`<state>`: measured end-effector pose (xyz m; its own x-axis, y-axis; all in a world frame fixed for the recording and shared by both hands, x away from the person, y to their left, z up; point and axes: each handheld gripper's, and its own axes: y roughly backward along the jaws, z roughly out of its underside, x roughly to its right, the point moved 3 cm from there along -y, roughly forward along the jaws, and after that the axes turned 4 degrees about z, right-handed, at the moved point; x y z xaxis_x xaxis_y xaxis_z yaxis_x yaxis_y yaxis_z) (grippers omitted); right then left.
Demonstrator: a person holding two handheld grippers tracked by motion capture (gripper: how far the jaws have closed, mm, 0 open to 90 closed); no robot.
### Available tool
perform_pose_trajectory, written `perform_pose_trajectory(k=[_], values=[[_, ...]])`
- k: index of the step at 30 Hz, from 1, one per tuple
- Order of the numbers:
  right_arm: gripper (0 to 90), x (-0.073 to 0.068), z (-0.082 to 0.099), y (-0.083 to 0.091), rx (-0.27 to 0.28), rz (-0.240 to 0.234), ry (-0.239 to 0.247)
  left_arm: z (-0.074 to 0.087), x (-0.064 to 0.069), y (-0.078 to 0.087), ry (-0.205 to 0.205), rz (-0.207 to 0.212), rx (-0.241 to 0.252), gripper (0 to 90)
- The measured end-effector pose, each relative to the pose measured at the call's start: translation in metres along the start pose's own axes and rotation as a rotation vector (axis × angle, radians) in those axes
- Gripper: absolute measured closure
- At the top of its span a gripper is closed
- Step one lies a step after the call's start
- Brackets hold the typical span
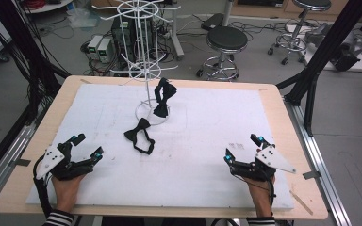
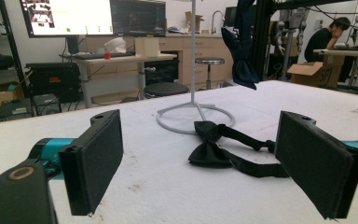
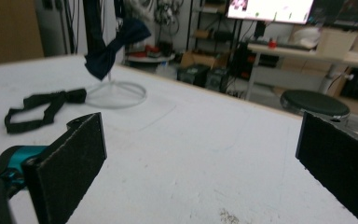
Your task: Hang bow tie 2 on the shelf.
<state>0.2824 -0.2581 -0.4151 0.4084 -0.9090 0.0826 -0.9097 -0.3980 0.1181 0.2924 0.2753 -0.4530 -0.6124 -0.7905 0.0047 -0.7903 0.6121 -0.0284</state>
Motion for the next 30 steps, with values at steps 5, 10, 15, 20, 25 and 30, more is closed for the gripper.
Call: perform_pose_trajectory(k=[5, 10, 15, 20, 25, 30], values=[[0.8, 0.006, 0.006, 0.007, 0.001, -0.001, -0.009, 0.0, -0.001, 0.0, 0.011, 0.001, 0.002, 15.3], [0.8, 0.006, 0.01, 0.008, 0.011, 0.007, -0.016, -0.005, -0.004, 0.002, 0.042, 0.01, 0.035, 12.5], [0.8, 0.003, 0.015, 0.004, 0.001, -0.002, -0.001, -0.021, -0.005, 0.003, 0.018, 0.031, 0.012, 12.2], [0.8, 0.002, 0.02, 0.003, 0.003, -0.007, -0.008, -0.036, -0.008, -0.002, 0.001, 0.046, -0.055, 11.8], [0.8, 0.005, 0.021, 0.004, 0.018, -0.005, -0.023, -0.045, -0.012, -0.014, -0.015, 0.07, -0.149, 11.7], [0.8, 0.007, 0.024, 0.004, 0.029, 0.006, -0.035, -0.056, -0.014, -0.031, -0.017, 0.106, -0.234, 11.6]])
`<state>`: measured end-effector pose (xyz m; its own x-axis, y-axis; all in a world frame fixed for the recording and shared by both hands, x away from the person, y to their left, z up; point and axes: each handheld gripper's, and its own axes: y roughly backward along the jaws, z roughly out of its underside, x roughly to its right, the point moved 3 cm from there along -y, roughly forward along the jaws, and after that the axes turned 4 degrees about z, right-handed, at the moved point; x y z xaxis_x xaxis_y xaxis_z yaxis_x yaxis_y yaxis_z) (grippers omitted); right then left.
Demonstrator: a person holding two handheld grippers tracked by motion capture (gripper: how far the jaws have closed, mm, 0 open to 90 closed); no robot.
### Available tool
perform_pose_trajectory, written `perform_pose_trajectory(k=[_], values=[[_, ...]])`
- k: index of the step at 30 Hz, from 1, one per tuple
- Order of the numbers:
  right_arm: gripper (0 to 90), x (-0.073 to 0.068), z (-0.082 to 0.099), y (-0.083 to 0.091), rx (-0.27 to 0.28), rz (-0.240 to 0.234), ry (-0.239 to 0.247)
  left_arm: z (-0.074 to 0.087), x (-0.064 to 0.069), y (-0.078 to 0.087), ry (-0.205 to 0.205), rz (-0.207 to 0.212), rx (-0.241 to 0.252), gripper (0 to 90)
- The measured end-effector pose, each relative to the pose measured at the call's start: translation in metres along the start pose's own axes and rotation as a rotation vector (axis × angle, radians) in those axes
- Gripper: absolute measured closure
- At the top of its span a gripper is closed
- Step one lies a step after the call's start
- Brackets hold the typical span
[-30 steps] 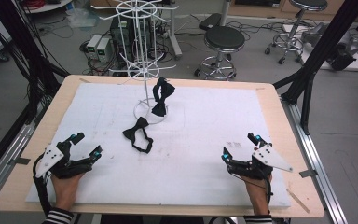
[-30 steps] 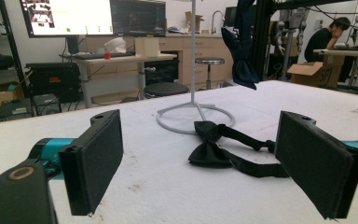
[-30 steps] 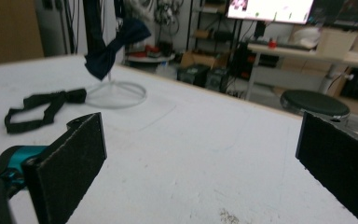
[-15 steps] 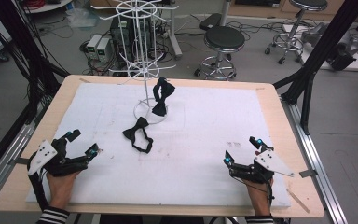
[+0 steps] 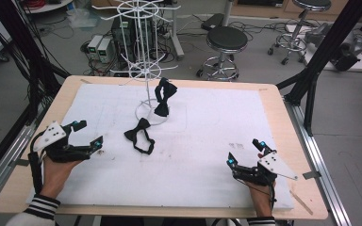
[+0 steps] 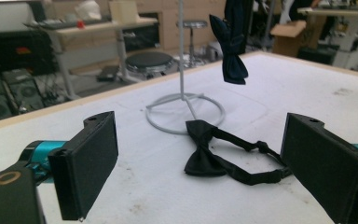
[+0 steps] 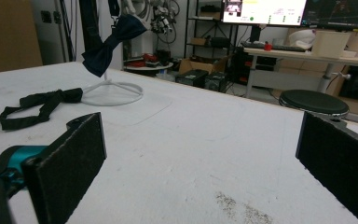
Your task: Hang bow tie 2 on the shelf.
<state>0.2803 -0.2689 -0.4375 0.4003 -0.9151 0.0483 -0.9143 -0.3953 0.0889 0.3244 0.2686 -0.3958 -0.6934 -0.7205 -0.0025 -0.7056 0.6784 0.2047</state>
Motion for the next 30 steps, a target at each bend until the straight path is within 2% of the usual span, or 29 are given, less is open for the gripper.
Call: perform_pose_trajectory(k=[3, 7, 13, 15, 17, 21, 30], values=[[0.8, 0.0, 0.003, 0.001, 0.013, 0.009, -0.013, -0.007, -0.002, -0.009, -0.006, 0.025, -0.048, 11.6], [0.8, -0.002, 0.006, 0.0, 0.026, 0.004, 0.001, -0.016, -0.001, -0.023, -0.045, 0.055, -0.123, 11.6], [0.8, -0.003, 0.011, -0.002, 0.024, 0.004, -0.003, -0.02, -0.005, -0.041, -0.048, 0.101, -0.218, 11.6], [0.8, -0.003, 0.011, -0.002, 0.026, 0.005, -0.001, -0.02, -0.006, -0.047, -0.064, 0.112, -0.264, 11.6], [0.8, -0.003, 0.01, -0.002, 0.027, 0.007, -0.007, -0.021, -0.008, -0.053, -0.065, 0.124, -0.279, 11.6], [0.8, -0.002, 0.012, -0.002, 0.029, 0.004, -0.008, -0.021, -0.009, -0.065, -0.078, 0.136, -0.344, 11.5], [0.8, -0.003, 0.012, -0.002, 0.029, -0.002, -0.006, -0.021, -0.008, -0.088, -0.091, 0.144, -0.427, 11.4]])
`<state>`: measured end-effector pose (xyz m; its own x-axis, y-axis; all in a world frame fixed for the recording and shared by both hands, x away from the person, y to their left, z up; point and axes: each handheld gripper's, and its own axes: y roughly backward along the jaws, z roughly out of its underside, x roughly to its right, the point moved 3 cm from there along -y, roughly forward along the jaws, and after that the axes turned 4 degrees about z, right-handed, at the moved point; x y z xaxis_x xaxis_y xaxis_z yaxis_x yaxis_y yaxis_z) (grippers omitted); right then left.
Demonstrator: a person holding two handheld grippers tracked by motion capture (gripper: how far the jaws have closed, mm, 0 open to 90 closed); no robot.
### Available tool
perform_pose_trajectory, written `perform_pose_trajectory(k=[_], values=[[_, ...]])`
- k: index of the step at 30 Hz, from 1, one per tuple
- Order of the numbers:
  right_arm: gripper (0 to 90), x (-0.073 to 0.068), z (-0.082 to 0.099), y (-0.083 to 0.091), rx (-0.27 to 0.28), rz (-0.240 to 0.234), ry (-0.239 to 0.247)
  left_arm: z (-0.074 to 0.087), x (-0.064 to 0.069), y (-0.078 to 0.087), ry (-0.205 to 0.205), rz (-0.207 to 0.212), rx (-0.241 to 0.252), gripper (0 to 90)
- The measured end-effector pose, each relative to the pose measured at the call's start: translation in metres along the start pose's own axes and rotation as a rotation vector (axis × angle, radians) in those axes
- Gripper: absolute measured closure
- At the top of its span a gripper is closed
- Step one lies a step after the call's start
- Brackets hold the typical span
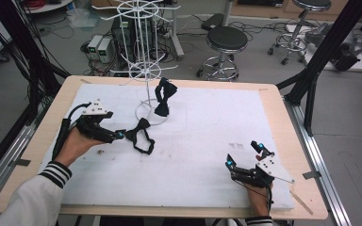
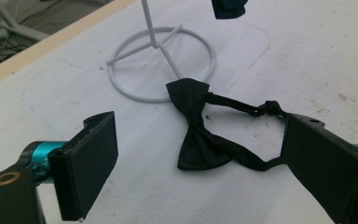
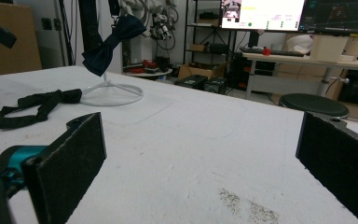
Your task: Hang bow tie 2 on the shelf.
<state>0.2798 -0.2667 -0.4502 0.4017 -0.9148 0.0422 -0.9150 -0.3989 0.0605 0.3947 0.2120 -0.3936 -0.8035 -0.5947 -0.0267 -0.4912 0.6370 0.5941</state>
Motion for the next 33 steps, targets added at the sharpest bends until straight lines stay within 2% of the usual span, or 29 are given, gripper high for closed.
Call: perform_pose_trajectory(k=[1, 7, 9, 12, 22, 33], values=[[0.8, 0.0, 0.0, 0.0, 0.0, 0.001, 0.002, -0.001, 0.001, -0.002, 0.005, -0.001, -0.008, 11.5], [0.8, -0.001, 0.0, 0.0, 0.001, -0.004, 0.005, -0.008, 0.006, -0.019, -0.028, 0.012, -0.072, 11.5], [0.8, -0.001, 0.0, 0.0, -0.003, -0.005, 0.003, -0.008, 0.005, -0.026, -0.02, 0.015, -0.077, 11.5], [0.8, -0.001, 0.0, 0.0, 0.0, -0.004, 0.003, -0.005, 0.004, -0.035, -0.019, 0.009, -0.128, 11.5], [0.8, -0.001, 0.001, -0.001, -0.004, -0.011, 0.001, -0.005, -0.001, -0.058, 0.016, 0.002, -0.173, 11.8], [0.8, -0.001, 0.001, -0.001, -0.008, -0.015, -0.001, -0.004, -0.002, -0.075, 0.022, -0.013, -0.246, 13.9]])
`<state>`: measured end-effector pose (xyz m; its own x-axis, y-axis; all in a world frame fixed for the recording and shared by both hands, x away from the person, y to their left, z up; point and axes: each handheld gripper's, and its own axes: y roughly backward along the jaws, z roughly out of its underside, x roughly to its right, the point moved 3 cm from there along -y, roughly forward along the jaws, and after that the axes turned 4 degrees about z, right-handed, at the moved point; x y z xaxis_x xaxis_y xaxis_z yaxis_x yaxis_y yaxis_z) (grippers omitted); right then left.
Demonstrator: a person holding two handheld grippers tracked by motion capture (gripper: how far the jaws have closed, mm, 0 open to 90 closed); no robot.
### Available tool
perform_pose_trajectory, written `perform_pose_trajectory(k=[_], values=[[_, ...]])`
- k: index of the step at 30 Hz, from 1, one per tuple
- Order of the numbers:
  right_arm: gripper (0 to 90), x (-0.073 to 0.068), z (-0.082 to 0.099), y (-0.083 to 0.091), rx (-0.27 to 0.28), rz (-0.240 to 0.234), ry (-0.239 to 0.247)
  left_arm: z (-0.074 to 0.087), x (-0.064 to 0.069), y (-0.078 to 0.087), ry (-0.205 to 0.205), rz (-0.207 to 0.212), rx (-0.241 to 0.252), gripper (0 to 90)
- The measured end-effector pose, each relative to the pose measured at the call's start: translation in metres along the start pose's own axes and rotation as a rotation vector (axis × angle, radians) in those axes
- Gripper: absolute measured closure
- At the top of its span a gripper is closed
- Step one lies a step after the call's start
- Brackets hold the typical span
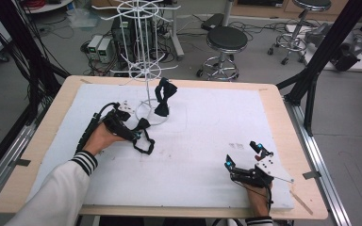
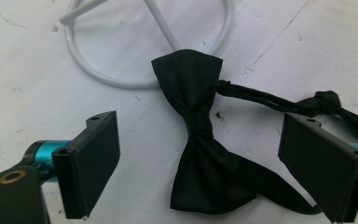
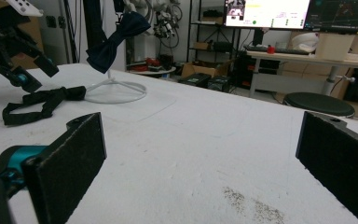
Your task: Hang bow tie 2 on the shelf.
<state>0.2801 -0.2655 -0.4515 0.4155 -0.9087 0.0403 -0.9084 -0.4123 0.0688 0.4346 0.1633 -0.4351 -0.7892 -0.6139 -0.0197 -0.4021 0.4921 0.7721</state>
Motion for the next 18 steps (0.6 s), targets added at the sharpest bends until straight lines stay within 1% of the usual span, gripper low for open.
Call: perform_pose_trajectory(k=[3, 5, 8, 10, 12, 15, 17, 18], values=[[0.8, 0.0, 0.0, 0.0, 0.002, -0.004, 0.001, 0.0, -0.001, -0.003, -0.004, -0.002, -0.02, 17.9], [0.8, 0.0, 0.0, -0.001, -0.003, -0.003, 0.004, 0.001, -0.001, -0.005, 0.003, -0.006, -0.029, 18.4], [0.8, -0.001, 0.0, -0.001, -0.005, -0.005, 0.005, 0.002, -0.002, -0.008, 0.005, -0.005, -0.042, 23.2], [0.8, -0.001, 0.001, -0.001, -0.008, -0.006, 0.003, 0.003, -0.003, -0.01, 0.012, -0.004, -0.047, 24.8], [0.8, -0.001, 0.001, -0.001, -0.007, -0.006, 0.0, 0.003, -0.003, -0.012, 0.011, -0.003, -0.048, 30.2], [0.8, -0.001, 0.001, -0.001, -0.008, -0.007, 0.006, 0.004, -0.004, -0.014, 0.006, -0.003, -0.064, 35.9], [0.8, -0.002, 0.001, -0.001, -0.014, -0.01, 0.0, 0.004, -0.004, -0.015, 0.01, 0.009, -0.056, 40.3], [0.8, -0.001, 0.001, -0.001, -0.014, -0.007, 0.003, 0.004, -0.004, -0.015, 0.0, 0.008, -0.058, 43.5]])
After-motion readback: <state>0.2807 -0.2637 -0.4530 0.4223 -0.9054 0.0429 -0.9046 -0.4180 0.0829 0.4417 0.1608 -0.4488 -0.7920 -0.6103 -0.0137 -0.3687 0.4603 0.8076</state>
